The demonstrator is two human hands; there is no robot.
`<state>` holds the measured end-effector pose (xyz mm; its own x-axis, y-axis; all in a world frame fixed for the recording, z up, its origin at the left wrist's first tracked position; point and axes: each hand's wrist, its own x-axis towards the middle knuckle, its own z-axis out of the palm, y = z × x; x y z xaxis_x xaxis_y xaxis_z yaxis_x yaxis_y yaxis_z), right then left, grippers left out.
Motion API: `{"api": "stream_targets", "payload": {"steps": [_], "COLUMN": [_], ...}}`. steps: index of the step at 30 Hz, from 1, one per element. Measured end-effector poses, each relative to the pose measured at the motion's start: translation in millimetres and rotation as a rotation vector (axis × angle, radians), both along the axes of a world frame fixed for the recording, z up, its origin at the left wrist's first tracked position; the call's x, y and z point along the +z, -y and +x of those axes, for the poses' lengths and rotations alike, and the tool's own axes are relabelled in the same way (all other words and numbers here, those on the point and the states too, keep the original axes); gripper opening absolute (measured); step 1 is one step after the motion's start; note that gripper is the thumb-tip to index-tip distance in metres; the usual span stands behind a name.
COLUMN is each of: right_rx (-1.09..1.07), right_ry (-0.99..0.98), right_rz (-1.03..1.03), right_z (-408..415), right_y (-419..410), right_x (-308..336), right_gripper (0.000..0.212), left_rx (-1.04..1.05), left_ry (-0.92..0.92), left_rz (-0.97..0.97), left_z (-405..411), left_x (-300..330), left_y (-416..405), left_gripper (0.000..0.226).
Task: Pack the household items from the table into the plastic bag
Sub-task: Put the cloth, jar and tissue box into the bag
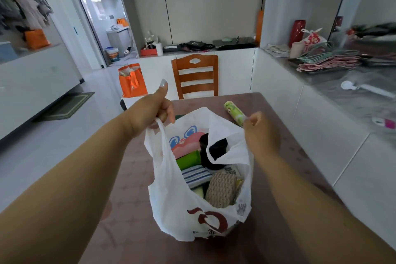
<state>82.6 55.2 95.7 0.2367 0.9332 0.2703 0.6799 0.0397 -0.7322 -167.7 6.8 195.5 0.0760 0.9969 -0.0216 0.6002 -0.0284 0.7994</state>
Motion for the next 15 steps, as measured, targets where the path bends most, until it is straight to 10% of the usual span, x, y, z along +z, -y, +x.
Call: {"api": "stream_targets", "payload": {"steps": [6, 15], "right_rx": [0.484, 0.569], "right_ry": [0.024, -0.028], "right_rz": [-0.063, -0.094], "right_z": [-36, -42], "right_y": [18, 4], "right_x": [18, 26], "right_gripper": [0.04, 0.034], "left_rx": [-0.126, -0.016], "left_ry": [-0.066, 0.002], "left_rz": [-0.152, -0.148], "left_z": [-6, 4], "left_x": [-5, 5], "left_y": [11, -6], "left_gripper": [0.092, 0.082]}}
